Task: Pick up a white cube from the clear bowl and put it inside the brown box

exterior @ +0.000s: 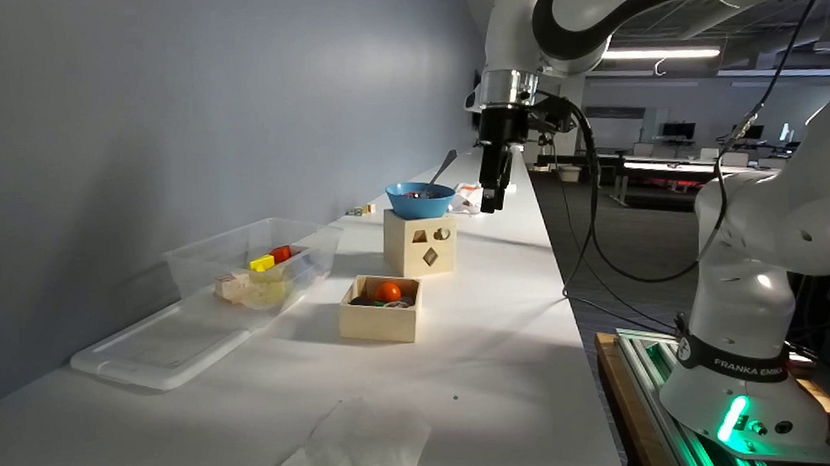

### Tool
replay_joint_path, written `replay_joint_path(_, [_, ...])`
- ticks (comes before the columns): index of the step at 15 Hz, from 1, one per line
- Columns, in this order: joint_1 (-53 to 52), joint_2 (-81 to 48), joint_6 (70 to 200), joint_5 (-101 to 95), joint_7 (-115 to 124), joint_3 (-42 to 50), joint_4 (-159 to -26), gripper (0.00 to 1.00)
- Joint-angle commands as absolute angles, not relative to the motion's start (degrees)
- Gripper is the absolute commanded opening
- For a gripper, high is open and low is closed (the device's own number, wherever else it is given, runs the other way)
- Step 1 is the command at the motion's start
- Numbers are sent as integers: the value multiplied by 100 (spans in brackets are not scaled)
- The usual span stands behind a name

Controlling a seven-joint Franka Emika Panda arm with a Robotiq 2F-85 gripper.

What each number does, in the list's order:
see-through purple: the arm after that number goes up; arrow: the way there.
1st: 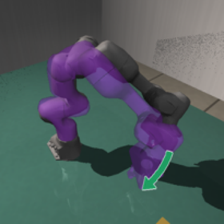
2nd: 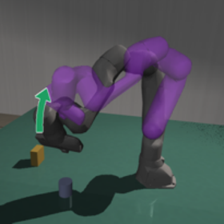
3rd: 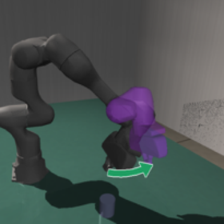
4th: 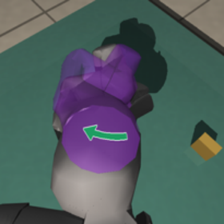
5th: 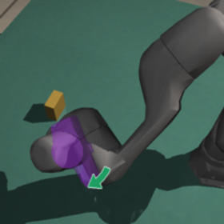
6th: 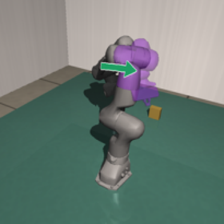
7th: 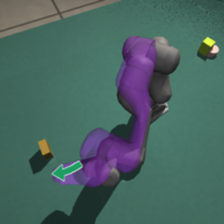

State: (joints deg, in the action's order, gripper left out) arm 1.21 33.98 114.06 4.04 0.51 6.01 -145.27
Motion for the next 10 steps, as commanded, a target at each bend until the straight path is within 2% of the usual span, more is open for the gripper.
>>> replay_joint_path(1, [294,3235,11539,276,-3,520,-14310,100])
replay_joint_path(7, [712,2279,12180,-1155,135,293,-13113,100])
replay_joint_path(10, [729,1731,12269,-1135,664,218,-12278,100])
